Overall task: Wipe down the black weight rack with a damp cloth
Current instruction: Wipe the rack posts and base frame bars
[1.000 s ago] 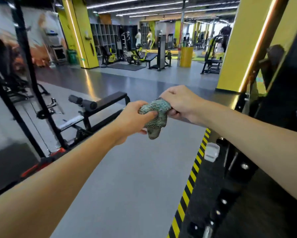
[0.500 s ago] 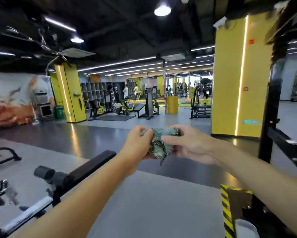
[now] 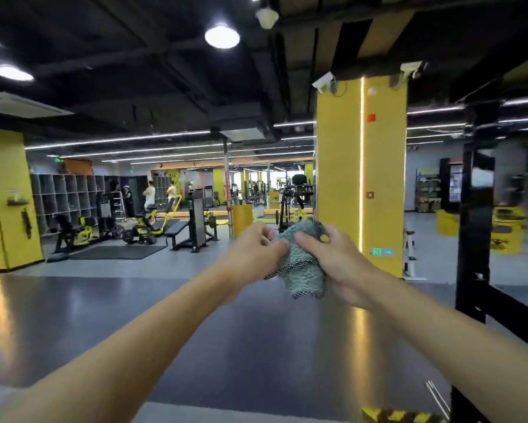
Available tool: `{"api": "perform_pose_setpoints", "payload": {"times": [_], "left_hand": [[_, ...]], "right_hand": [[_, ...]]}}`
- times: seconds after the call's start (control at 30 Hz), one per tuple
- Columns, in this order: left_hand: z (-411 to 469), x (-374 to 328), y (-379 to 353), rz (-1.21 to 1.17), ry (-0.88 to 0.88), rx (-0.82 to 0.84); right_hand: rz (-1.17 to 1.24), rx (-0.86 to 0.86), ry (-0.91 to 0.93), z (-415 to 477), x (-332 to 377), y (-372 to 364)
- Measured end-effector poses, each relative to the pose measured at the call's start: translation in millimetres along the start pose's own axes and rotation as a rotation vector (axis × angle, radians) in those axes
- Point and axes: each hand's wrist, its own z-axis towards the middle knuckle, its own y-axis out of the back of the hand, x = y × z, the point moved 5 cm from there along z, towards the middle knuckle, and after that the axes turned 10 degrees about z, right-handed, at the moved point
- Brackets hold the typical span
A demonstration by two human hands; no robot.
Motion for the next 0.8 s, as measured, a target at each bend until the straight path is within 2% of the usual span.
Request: {"api": "perform_pose_setpoints", "payload": {"times": [0.13,0.3,0.43,0.6,0.7,0.8], "left_hand": [[161.3,-1.9,-44.5,-0.023,-0.156,0.115],[331.7,-33.4,-151.4,-0.253,-0.192,0.228],[444.9,-57.2,-239.6,-0.520,-0.194,0.309],[590.1,-102.5,-340.1,-0.635,-0.265,0.431],[670.3,-132.9,-389.5,-0.700,-0.334,0.567],[742.8,-158.2,-439.7,-0.760,-0.400,0.689]], "right_hand": [[-0.026,-0.142,0.069,119.8,-2.1,60.6],[-0.148,-0.347,0.128,234.0,3.4,176.4],[-0.208,-0.368,0.168,309.3,-3.3,263.7],[-0.328,-0.434,0.261,424.5,3.7,375.9],[-0.453,-0.538,0.354,493.4,17.2,439.8],[-0.680,-0.762,0.422,546.2,29.8,503.1]]}}
